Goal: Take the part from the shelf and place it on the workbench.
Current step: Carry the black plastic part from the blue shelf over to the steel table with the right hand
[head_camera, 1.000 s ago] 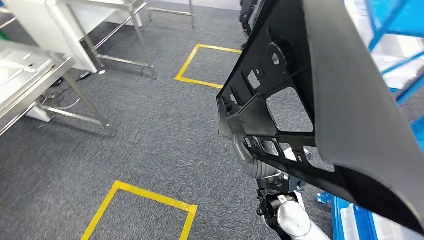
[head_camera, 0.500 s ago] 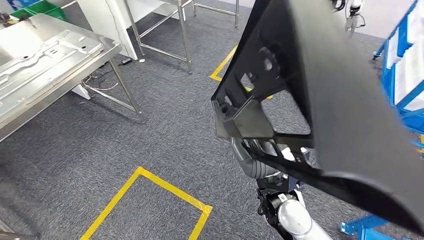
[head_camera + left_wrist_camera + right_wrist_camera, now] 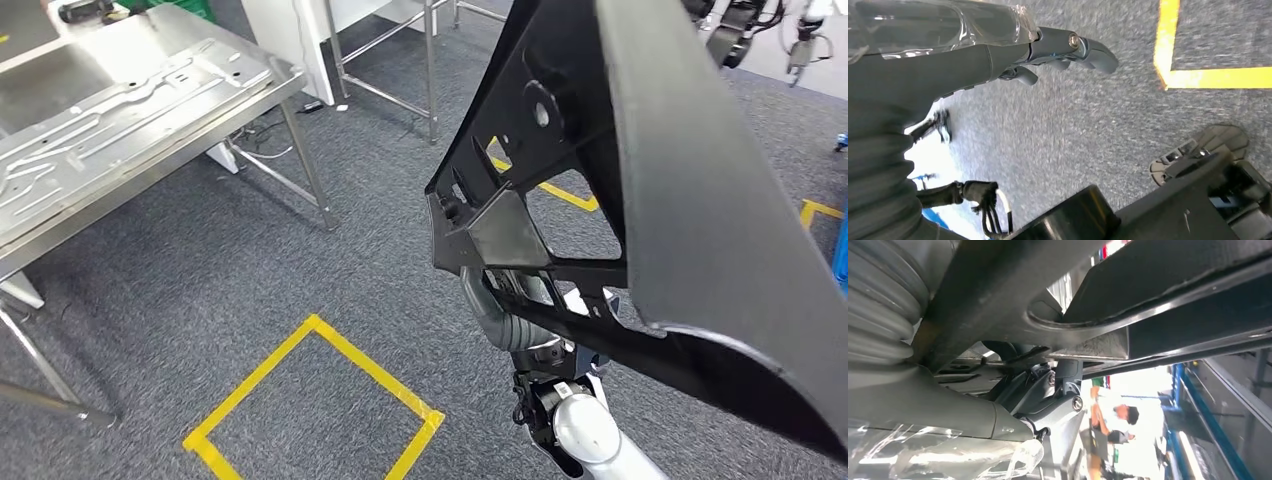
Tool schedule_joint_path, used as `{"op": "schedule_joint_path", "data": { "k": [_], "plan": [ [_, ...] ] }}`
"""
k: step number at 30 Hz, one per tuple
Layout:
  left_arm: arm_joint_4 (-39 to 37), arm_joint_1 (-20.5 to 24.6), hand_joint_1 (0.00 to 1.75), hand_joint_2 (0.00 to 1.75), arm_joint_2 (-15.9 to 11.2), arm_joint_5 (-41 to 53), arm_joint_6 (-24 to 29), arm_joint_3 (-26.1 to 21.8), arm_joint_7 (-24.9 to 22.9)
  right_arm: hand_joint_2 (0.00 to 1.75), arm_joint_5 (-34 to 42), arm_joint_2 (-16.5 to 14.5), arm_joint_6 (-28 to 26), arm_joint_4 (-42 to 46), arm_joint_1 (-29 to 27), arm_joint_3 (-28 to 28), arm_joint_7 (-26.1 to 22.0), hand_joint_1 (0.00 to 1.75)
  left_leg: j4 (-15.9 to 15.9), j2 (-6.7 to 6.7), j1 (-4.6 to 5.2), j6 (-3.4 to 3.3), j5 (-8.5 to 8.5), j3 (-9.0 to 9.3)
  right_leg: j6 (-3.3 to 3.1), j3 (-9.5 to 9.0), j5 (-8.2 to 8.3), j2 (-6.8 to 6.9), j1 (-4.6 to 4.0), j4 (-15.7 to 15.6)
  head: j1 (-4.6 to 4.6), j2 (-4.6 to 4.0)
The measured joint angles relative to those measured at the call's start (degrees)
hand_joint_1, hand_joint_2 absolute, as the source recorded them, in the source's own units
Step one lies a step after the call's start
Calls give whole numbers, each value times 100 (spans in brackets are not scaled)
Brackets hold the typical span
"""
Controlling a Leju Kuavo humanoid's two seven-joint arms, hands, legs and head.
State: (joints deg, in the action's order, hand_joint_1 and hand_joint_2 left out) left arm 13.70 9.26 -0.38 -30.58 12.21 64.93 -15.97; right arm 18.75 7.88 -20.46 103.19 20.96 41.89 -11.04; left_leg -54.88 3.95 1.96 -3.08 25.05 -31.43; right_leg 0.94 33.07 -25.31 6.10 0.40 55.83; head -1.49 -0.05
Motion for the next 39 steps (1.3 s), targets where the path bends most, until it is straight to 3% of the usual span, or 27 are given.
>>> {"op": "schedule_joint_path", "data": {
  "k": [2,4,6,8,9,10,11,13,15,16,17,19,21,23,24,25,26,28,30,32,34,36,38,39],
  "plan": [
    [-1,-13,0,175,-2,-5,0,-2,2,175,4,-5,1,1,16,-1,-5,175,95,-136,-22,-29,-11,43,54,-18,-28,73,-3,5,-13,1],
    [0,-16,0,175,6,-7,2,-2,5,175,2,-9,2,2,39,-4,-13,175,169,-275,-78,-48,-57,124,107,72,-196,-172,10,281,-19,1],
    [1,-14,0,175,14,-7,3,-1,8,175,2,-4,4,0,30,-6,-20,175,189,-409,-108,-63,-73,163,140,428,-502,-488,25,1015,-20,0],
    [1,-15,0,175,20,-8,3,-1,12,175,10,5,4,-2,5,-6,-22,175,184,-563,-115,-68,-66,182,166,786,-635,-564,29,1619,-20,1],
    [1,-15,0,175,24,-8,3,-2,14,175,15,9,4,-2,-2,-6,-22,175,181,-645,-123,-63,-57,198,177,827,-540,-571,36,1617,-20,1],
    [1,-15,0,175,28,-8,3,-2,16,175,20,10,4,-2,-3,-6,-23,175,175,-730,-136,-50,-41,224,190,743,-338,-591,51,1367,-20,1],
    [1,-14,0,175,31,-8,3,-2,17,175,23,11,3,-2,-3,-6,-23,175,161,-813,-150,-27,-15,247,212,577,-90,-662,80,962,-20,1],
    [1,-3,0,175,36,-8,3,-2,18,175,23,14,2,-2,1,-6,-27,175,101,-957,-160,37,52,243,230,251,194,-895,141,241,-20,0],
    [1,5,0,175,36,-9,4,-3,17,175,22,15,2,-1,4,-6,-31,175,65,-1064,-170,84,83,191,182,158,178,-991,149,37,-24,-1],
    [0,6,0,175,36,-10,6,-3,16,175,23,14,2,0,8,-6,-31,175,65,-1117,-185,100,86,173,135,160,172,-933,141,34,-28,-1],
    [0,3,0,175,36,-11,8,-3,16,175,24,11,1,0,17,-6,-30,175,51,-1103,-194,119,101,164,94,152,165,-869,134,29,-31,-1],
    [0,11,0,175,37,-24,13,-4,17,175,24,8,-4,3,34,-6,-29,175,-224,-871,-191,178,260,45,16,129,151,-741,137,18,-67,0],
    [1,50,0,175,34,-53,17,-8,26,175,15,10,-13,7,35,-6,-24,175,-938,-581,-182,238,592,-294,-29,118,130,-608,129,15,-115,0],
    [1,100,0,175,31,-81,22,-13,46,175,0,15,-19,7,31,-6,-9,175,-1609,-506,-184,262,811,-616,-43,111,108,-457,121,16,-134,1],
    [1,108,0,175,31,-92,27,-13,55,175,-6,16,-24,7,30,-6,2,175,-1675,-497,-184,257,775,-645,-44,101,95,-386,117,16,-141,1],
    [0,100,0,175,31,-103,36,-13,60,175,-9,16,-29,8,32,-6,13,175,-1508,-476,-181,243,633,-563,-41,84,82,-323,113,16,-146,1],
    [-1,78,0,175,31,-111,49,-13,60,175,-11,15,-33,10,36,-6,27,175,-1146,-418,-174,215,419,-393,-36,60,68,-265,107,16,-151,1],
    [-5,11,0,175,30,-138,106,-11,57,175,-14,16,-43,15,45,-6,51,175,-355,-124,-107,127,80,-46,-16,30,48,-161,87,12,-157,0],
    [-11,-37,0,175,26,-164,169,-11,54,175,-15,21,-54,17,45,-6,70,175,20,63,-30,49,19,72,22,35,40,-42,63,8,-162,-1],
    [-13,-53,0,175,25,-160,215,-11,53,175,-17,23,-63,21,47,-6,80,175,97,-55,-32,8,22,77,80,25,22,74,54,2,-168,0],
    [-13,-54,0,175,38,-114,252,-9,55,175,-26,27,-80,32,63,-6,86,175,150,-210,-80,-29,-20,127,132,66,-107,-103,66,179,-168,0],
    [-13,-47,0,175,54,-43,277,-4,57,175,-45,40,-105,44,63,-6,103,175,172,-351,-116,-60,-45,173,159,363,-419,-442,77,834,-161,-1],
    [-13,-44,0,175,63,9,289,1,61,175,-63,62,-122,48,39,-6,128,175,168,-506,-128,-75,-43,193,176,788,-648,-568,78,1597,-156,-1],
    [-13,-44,0,175,68,20,291,1,64,175,-68,72,-127,48,29,-6,137,175,166,-594,-134,-75,-34,207,184,903,-606,-578,80,1735,-156,0]
  ]
}}
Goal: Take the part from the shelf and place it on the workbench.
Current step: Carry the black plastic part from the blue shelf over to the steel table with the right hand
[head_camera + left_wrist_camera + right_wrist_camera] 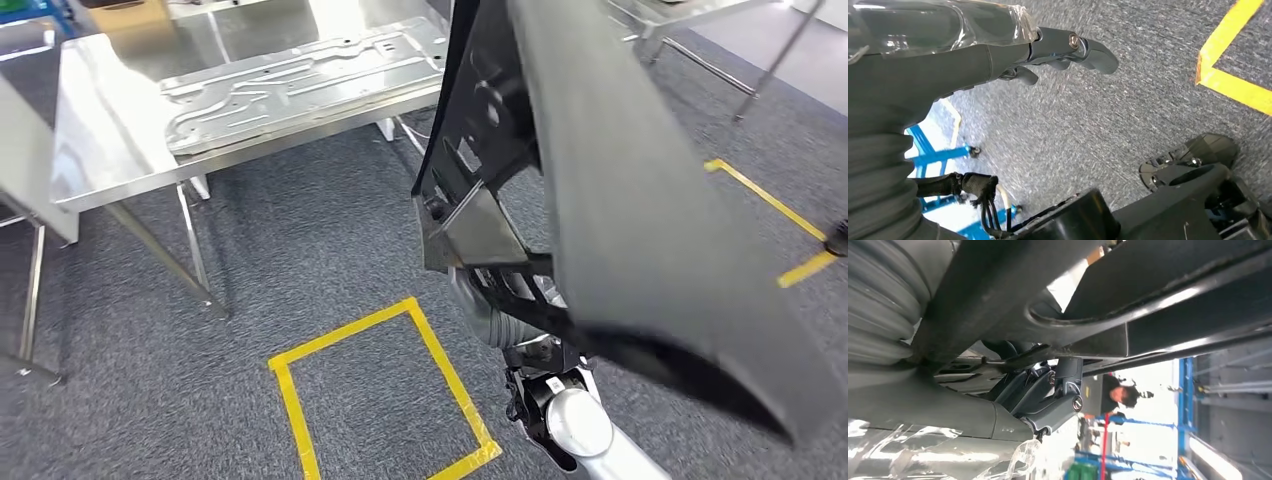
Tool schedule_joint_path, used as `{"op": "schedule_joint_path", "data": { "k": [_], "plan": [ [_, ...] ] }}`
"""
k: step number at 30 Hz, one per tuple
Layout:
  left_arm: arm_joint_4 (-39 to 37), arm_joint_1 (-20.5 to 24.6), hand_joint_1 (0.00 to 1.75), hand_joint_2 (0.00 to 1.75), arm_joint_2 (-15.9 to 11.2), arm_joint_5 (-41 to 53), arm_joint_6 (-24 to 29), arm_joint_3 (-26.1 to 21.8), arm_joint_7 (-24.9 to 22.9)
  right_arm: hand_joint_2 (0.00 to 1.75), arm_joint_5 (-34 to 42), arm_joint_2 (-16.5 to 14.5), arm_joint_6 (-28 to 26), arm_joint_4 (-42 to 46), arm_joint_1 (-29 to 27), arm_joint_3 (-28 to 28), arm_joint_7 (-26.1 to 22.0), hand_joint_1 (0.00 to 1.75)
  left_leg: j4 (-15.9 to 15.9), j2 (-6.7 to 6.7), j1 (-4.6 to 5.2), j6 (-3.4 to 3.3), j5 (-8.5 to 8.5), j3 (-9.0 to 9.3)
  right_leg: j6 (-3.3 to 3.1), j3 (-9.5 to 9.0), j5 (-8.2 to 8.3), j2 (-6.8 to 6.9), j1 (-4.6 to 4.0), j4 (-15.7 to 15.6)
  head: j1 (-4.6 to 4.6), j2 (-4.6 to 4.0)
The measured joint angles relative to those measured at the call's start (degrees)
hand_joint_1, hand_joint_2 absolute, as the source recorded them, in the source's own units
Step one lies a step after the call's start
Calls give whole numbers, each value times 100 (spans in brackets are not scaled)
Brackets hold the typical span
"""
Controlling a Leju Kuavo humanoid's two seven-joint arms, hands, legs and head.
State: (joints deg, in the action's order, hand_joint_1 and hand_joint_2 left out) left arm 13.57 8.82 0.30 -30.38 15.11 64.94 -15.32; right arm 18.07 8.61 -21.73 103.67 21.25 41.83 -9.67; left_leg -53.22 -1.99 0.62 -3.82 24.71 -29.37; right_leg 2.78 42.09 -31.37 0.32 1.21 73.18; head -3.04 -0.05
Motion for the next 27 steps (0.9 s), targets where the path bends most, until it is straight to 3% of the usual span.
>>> {"op": "schedule_joint_path", "data": {
  "k": [1,2,4,6,8,10,12,14,15,16,17,19,20,23,25,27],
  "plan": [
    [0,1,0,175,4,6,3,1,5,175,-1,6,-3,0,-6,0,7,175,-2,-90,-9,7,12,22,6,-5,155,-7,5,-106,0,0],
    [0,1,0,175,9,12,13,3,13,175,-3,10,-7,0,-9,0,9,175,-6,-176,-23,23,33,52,14,-124,391,-38,16,-436,1,0],
    [0,5,0,175,19,41,38,11,30,175,-7,17,-8,2,-5,0,14,175,-49,-331,-36,82,102,78,33,-481,791,-255,65,-1278,2,-1],
    [0,15,0,175,22,83,51,26,37,175,-10,26,-9,9,-7,0,24,175,-89,-452,-42,145,163,43,12,-664,871,-419,86,-1684,-1,-1],
    [0,21,0,175,21,101,30,41,37,175,-11,29,-13,14,-5,0,32,175,-87,-545,-70,196,184,16,-63,-685,827,-333,68,-1705,-3,-1],
    [0,27,0,175,23,91,-27,50,37,175,-11,29,-26,15,2,0,33,175,-246,-380,-75,259,284,-44,-141,-708,809,-204,68,-1717,-16,-1],
    [0,64,0,175,17,58,-99,54,39,175,-10,31,-39,15,-10,0,34,175,-871,-53,-64,329,595,-325,-193,-733,785,-68,66,-1723,-44,-2],
    [0,125,0,175,4,10,-169,51,48,175,-6,34,-46,14,-43,0,33,175,-1651,78,-66,371,897,-705,-213,-747,757,84,55,-1722,-65,-2],
    [0,147,0,175,1,-5,-199,50,52,175,-4,35,-50,13,-60,0,32,175,-1831,90,-65,374,920,-793,-214,-758,741,156,52,-1721,-72,-2],
    [0,153,0,175,-2,-13,-219,50,55,175,-2,36,-50,13,-72,0,31,175,-1772,96,-64,365,826,-769,-209,-774,726,207,49,-1721,-77,-2],
    [0,142,0,175,-4,-12,-237,52,57,175,2,37,-51,14,-77,0,27,175,-1479,109,-62,343,631,-635,-201,-797,711,246,44,-1721,-80,-2],
    [-1,85,0,175,-9,-16,-258,57,64,175,57,34,-50,15,-81,0,-25,175,-631,186,-34,257,218,-255,-179,-837,688,299,24,-1724,-83,-2],
    [-1,55,0,175,-14,-24,-268,61,82,175,102,33,-47,15,-84,-1,-63,175,-314,225,-10,210,112,-119,-162,-842,686,321,15,-1727,-83,-1],
    [-2,13,0,175,-26,-66,-283,69,163,175,195,29,-33,16,-117,-2,-139,175,-55,251,35,123,137,-39,-82,-847,684,369,14,-1755,-85,0],
    [-1,-5,0,175,-25,-82,-291,75,203,175,203,29,-22,20,-134,-4,-163,175,41,210,8,67,168,52,-18,-844,639,279,27,-1680,-80,-1],
    [0,-21,0,175,-21,-83,-308,82,234,175,208,32,-11,27,-150,-6,-185,175,108,181,-21,3,201,189,10,-604,447,94,29,-1172,-68,-1]
  ]
}}
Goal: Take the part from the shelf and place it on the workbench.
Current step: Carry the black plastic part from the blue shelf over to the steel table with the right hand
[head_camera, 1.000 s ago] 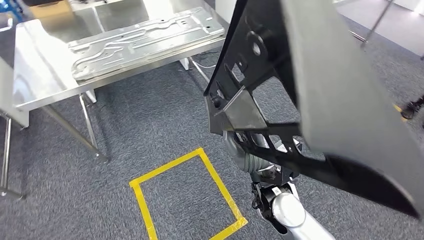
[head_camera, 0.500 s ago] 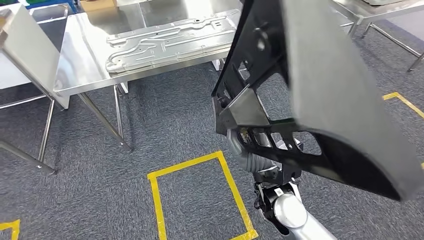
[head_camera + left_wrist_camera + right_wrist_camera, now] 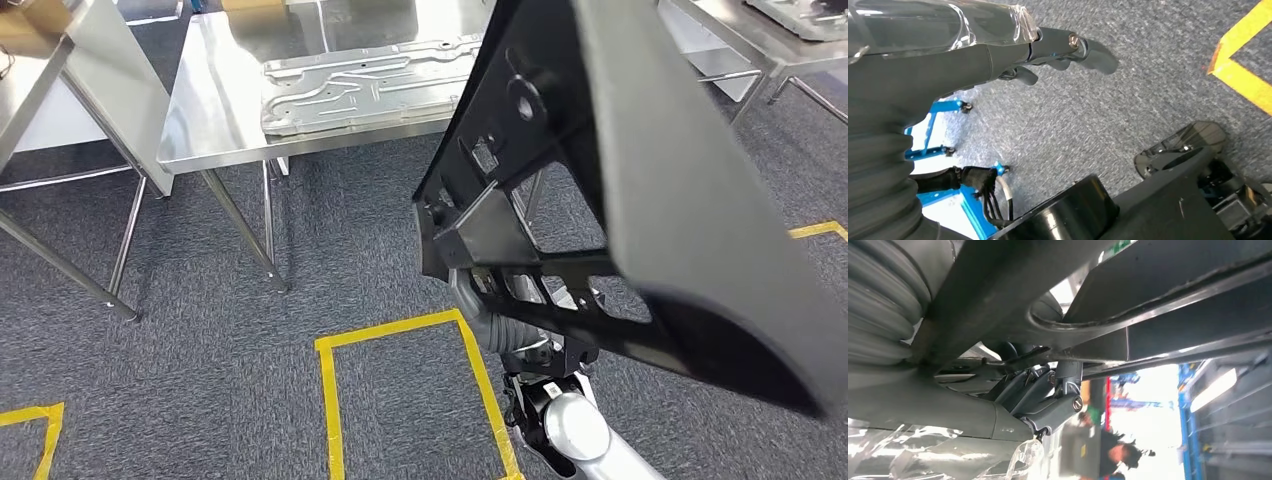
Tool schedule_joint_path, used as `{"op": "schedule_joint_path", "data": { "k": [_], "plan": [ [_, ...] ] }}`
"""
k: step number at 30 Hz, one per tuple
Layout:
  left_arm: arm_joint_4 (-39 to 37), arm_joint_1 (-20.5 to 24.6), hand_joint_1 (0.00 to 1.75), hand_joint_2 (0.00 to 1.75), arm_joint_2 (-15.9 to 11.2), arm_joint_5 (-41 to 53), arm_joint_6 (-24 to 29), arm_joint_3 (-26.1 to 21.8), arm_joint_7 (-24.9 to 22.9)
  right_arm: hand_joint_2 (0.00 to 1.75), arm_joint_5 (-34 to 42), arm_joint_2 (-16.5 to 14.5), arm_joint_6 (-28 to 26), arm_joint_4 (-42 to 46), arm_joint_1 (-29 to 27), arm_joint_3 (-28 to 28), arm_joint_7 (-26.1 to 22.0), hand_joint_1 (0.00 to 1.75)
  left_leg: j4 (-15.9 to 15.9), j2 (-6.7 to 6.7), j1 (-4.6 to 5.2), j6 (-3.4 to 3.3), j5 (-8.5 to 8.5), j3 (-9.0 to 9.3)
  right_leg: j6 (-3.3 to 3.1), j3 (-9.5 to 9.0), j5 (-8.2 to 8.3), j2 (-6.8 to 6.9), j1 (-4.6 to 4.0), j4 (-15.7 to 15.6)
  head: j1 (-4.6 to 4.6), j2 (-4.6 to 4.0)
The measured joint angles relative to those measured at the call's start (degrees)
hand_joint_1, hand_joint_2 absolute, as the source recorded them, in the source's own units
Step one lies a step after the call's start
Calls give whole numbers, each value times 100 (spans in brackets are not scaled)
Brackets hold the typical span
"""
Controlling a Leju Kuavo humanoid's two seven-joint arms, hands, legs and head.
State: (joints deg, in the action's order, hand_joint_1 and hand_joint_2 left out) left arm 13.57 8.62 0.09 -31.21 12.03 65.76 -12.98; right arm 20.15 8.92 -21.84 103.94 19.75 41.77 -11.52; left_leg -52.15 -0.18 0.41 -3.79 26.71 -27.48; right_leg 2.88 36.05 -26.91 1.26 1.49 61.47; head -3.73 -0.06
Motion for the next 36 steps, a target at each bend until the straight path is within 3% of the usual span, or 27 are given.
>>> {"op": "schedule_joint_path", "data": {
  "k": [2,3,4,6,7,8,9,13,14,15,17,18,19,20,21,23,24,26,27,28,30,31,32,34,35,36],
  "plan": [
    [0,-15,0,175,3,2,-14,7,15,175,8,5,7,3,-41,-1,-9,175,-3,-19,0,-34,65,97,10,467,-245,-85,-7,802,8,0],
    [0,-28,0,175,4,2,-18,9,21,175,13,8,7,2,-65,-1,-9,175,-4,-39,0,-32,110,159,17,650,-247,-93,-8,1048,9,-1],
    [0,-42,0,175,4,2,-20,11,26,175,17,10,7,2,-82,-1,-10,175,-6,-65,-3,-20,162,234,21,730,-132,-95,-8,1077,10,-1],
    [0,-64,0,175,5,2,-23,16,31,175,22,10,7,3,-94,-1,-20,175,-6,-112,-21,23,299,416,24,545,383,-97,-7,454,11,-1],
    [-1,-74,0,175,6,2,-25,18,31,175,23,13,7,-1,-93,-1,-26,175,-3,-128,-23,56,380,488,27,384,564,-112,-13,89,11,-2],
    [-2,-80,0,175,6,2,-27,20,34,175,23,13,10,-1,-92,-1,-34,175,-4,-139,-23,92,457,536,17,238,636,-129,-21,-222,11,-2],
    [-3,-82,0,175,5,3,-27,21,37,175,24,11,14,0,-95,-1,-39,175,8,-148,-24,124,520,562,-4,153,608,-146,-31,-388,11,-2],
    [-7,-58,0,175,-5,9,-27,34,42,175,29,6,21,18,-85,-10,-59,175,71,-132,-27,235,666,693,-155,-18,269,-158,-29,-453,3,1],
    [-7,-54,0,175,-9,8,-27,38,45,175,27,2,21,25,-81,-14,-64,175,-136,-111,-29,262,732,613,-181,-115,205,-152,-12,-493,-5,2],
    [-7,-51,0,175,-17,3,-30,40,54,175,26,0,22,30,-86,-15,-70,175,-512,-90,-32,285,823,409,-199,-231,136,-140,1,-543,-18,2],
    [-7,-5,0,175,-31,-17,-37,37,78,175,25,8,25,17,-111,-16,-76,175,-1466,-79,-23,310,996,-237,-207,-496,-11,-104,6,-651,-35,1],
    [-7,30,0,175,-37,-27,-41,33,91,175,25,11,27,5,-130,-16,-76,175,-1786,-79,-15,312,957,-530,-203,-656,-95,-86,6,-714,-37,0],
    [-7,59,0,175,-38,-32,-44,29,100,175,25,14,28,-6,-145,-16,-78,175,-1876,-79,-5,305,768,-725,-198,-833,-179,-75,5,-779,-36,-1],
    [-7,75,0,175,-38,-35,-48,26,104,175,25,15,30,-14,-155,-16,-80,175,-1728,-79,2,292,428,-826,-191,-1028,-267,-71,4,-852,-38,-1],
    [-7,78,0,175,-38,-37,-51,24,108,175,25,14,32,-17,-158,-16,-85,175,-1365,-77,9,270,-32,-850,-182,-1241,-356,-72,3,-937,-38,-1],
    [-9,47,0,175,-38,-38,-54,22,110,175,25,18,32,-28,-172,-16,-94,175,-802,-53,63,196,-733,-773,-138,-1620,-466,-83,2,-1195,-21,-2],
    [-11,26,0,175,-39,-39,-55,22,114,175,25,23,34,-37,-180,-16,-96,175,-655,-36,105,150,-894,-716,-104,-1761,-478,-87,9,-1323,-10,-3],
    [-15,9,0,175,-40,-31,-57,21,119,175,27,29,38,-51,-182,-15,-94,175,-589,-10,187,49,-876,-567,-32,-1934,-406,-85,29,-1473,2,-3],
    [-15,8,0,175,-40,-21,-54,24,115,175,25,25,42,-45,-169,-15,-92,175,-444,-7,182,-7,-823,-430,-2,-1930,-313,-83,36,-1380,-2,1],
    [-15,-7,0,175,-38,-12,-42,28,105,175,20,20,43,-38,-143,-16,-96,175,-227,-26,157,-48,-739,-210,31,-1817,-153,-85,34,-1105,3,1],
    [-16,-88,0,175,-32,-3,4,43,87,175,5,14,44,-27,-89,-21,-104,175,436,-76,65,-100,-509,393,94,-1261,105,-101,21,-194,27,2],
    [-17,-138,0,175,-27,2,33,49,85,175,-2,15,44,-31,-82,-22,-106,175,791,-107,28,-92,-379,707,116,-910,89,-109,22,235,43,0],
    [-17,-186,0,175,-20,8,58,54,93,175,-7,16,43,-40,-94,-23,-102,175,1074,-129,3,-86,-283,973,129,-594,-77,-115,25,499,55,1],
    [-17,-269,0,175,-2,19,86,58,113,175,-13,25,43,-67,-129,-22,-91,175,1488,-183,-27,-58,-157,1466,139,-108,-535,-117,28,543,77,0],
    [-17,-304,0,175,6,21,90,59,120,175,-14,32,42,-78,-137,-22,-87,175,1644,-207,-37,-45,-105,1713,137,62,-636,-117,27,347,87,-1],
    [-17,-333,0,175,11,25,91,60,122,175,-14,38,42,-86,-140,-22,-87,175,1786,-226,-46,-27,-30,1966,130,185,-520,-116,24,37,93,-1]
  ]
}}
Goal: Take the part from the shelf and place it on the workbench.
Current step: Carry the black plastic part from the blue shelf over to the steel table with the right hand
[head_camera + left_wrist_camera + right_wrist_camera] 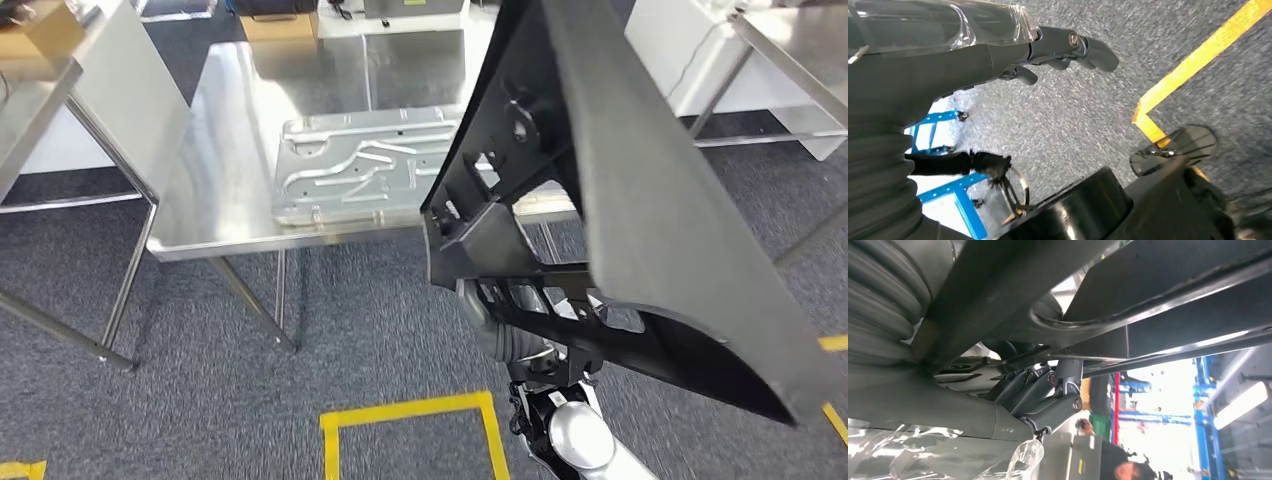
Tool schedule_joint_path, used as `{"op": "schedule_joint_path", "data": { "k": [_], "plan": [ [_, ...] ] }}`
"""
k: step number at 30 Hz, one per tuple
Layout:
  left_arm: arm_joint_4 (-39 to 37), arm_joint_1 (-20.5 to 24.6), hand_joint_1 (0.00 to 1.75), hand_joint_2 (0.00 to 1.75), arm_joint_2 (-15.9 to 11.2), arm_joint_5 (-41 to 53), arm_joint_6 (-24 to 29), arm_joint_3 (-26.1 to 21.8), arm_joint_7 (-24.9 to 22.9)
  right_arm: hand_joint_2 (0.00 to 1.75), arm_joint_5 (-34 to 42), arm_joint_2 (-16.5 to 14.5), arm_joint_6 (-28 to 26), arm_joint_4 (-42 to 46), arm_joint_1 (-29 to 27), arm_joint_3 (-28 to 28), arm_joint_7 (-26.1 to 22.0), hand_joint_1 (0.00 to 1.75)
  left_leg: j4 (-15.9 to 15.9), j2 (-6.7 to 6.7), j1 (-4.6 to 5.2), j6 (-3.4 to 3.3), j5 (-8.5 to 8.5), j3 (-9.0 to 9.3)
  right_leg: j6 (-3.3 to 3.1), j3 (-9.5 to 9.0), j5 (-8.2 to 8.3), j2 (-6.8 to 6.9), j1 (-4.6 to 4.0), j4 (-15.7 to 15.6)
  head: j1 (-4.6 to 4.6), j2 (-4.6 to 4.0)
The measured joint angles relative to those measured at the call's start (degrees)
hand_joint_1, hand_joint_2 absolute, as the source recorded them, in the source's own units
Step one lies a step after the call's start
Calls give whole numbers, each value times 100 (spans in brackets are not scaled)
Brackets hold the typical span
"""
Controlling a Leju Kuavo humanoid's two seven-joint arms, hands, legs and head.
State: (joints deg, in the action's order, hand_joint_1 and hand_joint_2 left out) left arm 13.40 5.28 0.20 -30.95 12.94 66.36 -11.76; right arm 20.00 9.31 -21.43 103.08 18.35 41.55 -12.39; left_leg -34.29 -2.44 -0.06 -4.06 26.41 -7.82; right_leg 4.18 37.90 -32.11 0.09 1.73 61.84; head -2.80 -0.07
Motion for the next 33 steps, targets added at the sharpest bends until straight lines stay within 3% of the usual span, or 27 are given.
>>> {"op": "schedule_joint_path", "data": {
  "k": [1,2,3,4,5,6,7,8,9,10,12,13,14,15,17,19,22,23,25,27,28,29,30,31,33],
  "plan": [
    [0,-25,0,175,4,5,0,1,0,175,0,7,-1,-8,-6,0,1,175,101,-11,-3,23,102,215,-18,79,438,2,-5,-418,13,0],
    [-1,-46,0,175,7,9,-1,3,0,175,1,18,-1,-25,-19,0,1,175,128,-27,4,56,247,424,-48,141,1092,10,-11,-910,56,0],
    [-3,-55,0,175,7,11,-2,6,-2,175,6,28,0,-48,-39,5,9,175,86,-48,26,89,398,553,-87,162,1670,23,-13,-1202,159,2],
    [-6,-37,0,175,8,11,-5,9,-5,175,10,38,1,-62,-61,7,15,175,60,-48,48,116,543,656,-121,169,2053,35,-23,-1353,305,2],
    [-9,-3,0,175,7,11,-4,11,-7,175,14,46,0,-68,-58,7,20,175,-66,-46,76,147,615,697,-146,171,2170,30,-29,-1357,462,3],
    [-11,45,0,175,2,8,-1,12,-7,175,15,42,0,-61,-25,6,21,175,-341,-30,90,155,599,577,-165,150,2067,21,-19,-1218,574,2],
    [-13,92,0,175,-3,5,3,13,-7,175,10,28,5,-45,25,1,15,175,-730,13,84,171,577,393,-179,145,1971,10,-13,-1181,623,0],
    [-14,123,0,175,-7,-2,9,12,-4,175,4,7,11,-32,81,0,8,175,-1247,48,77,205,610,105,-200,140,1928,-4,-1,-1172,608,-1],
    [-15,152,0,175,-9,-11,11,11,-3,175,-2,-17,20,-21,116,2,2,175,-1759,82,60,240,773,-223,-225,138,1893,-5,9,-1169,567,-2],
    [-15,173,0,175,-9,-19,11,11,-3,175,-4,-33,28,-13,126,3,-1,175,-2181,114,46,295,1050,-531,-252,145,1879,-14,0,-1169,533,0],
    [-15,205,0,175,-8,-41,10,10,1,175,-4,-42,34,-5,121,4,-1,175,-2802,131,29,362,1559,-1079,-297,180,1886,-37,-23,-1160,484,1],
    [-15,216,0,175,-8,-50,9,9,5,175,-3,-42,36,-5,117,4,0,175,-2957,131,23,370,1636,-1270,-312,200,1895,-45,-34,-1154,467,1],
    [-15,224,0,175,-9,-54,7,7,9,175,-4,-42,37,-5,115,4,0,175,-2934,133,20,364,1553,-1367,-319,216,1905,-47,-44,-1148,453,1],
    [-15,229,0,175,-9,-54,3,5,11,175,-4,-43,38,-5,114,4,0,175,-2717,136,20,341,1334,-1370,-321,229,1920,-47,-56,-1140,434,1],
    [-15,231,0,175,-9,-49,-4,4,14,175,-5,-47,39,-4,116,4,-1,175,-1985,184,39,240,759,-1240,-314,252,1969,-42,-86,-1123,403,0],
    [-15,229,0,175,-10,-61,-8,5,29,175,-12,-52,42,-4,118,4,-7,175,-1531,249,83,168,484,-1191,-272,272,2038,-22,-94,-1137,389,0],
    [-15,197,0,175,-11,-79,-21,6,96,175,-33,-69,42,-4,121,8,-20,175,-1462,263,131,84,382,-1229,-150,279,2121,18,-30,-1178,371,0],
    [-15,187,0,175,-8,-81,-24,6,124,175,-45,-77,39,-3,126,9,-23,175,-1447,260,127,52,320,-1228,-124,308,2068,18,-22,-1110,365,0],
    [-15,181,0,175,-1,-84,-20,6,182,175,-71,-84,30,1,130,9,-28,175,-1420,263,98,14,225,-1222,-97,521,1714,2,-25,-565,359,0],
    [-15,170,0,175,1,-86,-9,5,216,175,-88,-82,15,1,118,9,-30,175,-1425,269,97,2,223,-1224,-64,861,1221,-8,-28,386,361,0],
    [-15,164,0,175,2,-85,-3,6,224,175,-91,-81,7,1,108,9,-31,175,-1429,270,93,6,234,-1214,-43,965,1081,-6,-23,730,361,0],
    [-15,161,0,175,2,-85,1,5,228,175,-93,-81,1,1,103,9,-31,175,-1435,268,84,16,255,-1197,-24,963,1048,-5,-15,844,361,0],
    [-15,159,0,175,2,-85,4,6,232,175,-94,-80,-5,1,100,9,-32,175,-1448,262,69,36,292,-1169,-5,837,1119,-3,-5,702,361,0],
    [-15,159,0,175,2,-85,7,6,237,175,-96,-80,-9,2,100,9,-35,175,-1475,256,47,66,350,-1132,14,606,1256,3,9,354,361,0],
    [-20,164,0,175,-7,-85,18,5,246,175,-102,-82,-15,6,105,10,-46,175,-1573,249,30,155,512,-1111,10,186,1332,3,6,-276,370,1]
  ]
}}
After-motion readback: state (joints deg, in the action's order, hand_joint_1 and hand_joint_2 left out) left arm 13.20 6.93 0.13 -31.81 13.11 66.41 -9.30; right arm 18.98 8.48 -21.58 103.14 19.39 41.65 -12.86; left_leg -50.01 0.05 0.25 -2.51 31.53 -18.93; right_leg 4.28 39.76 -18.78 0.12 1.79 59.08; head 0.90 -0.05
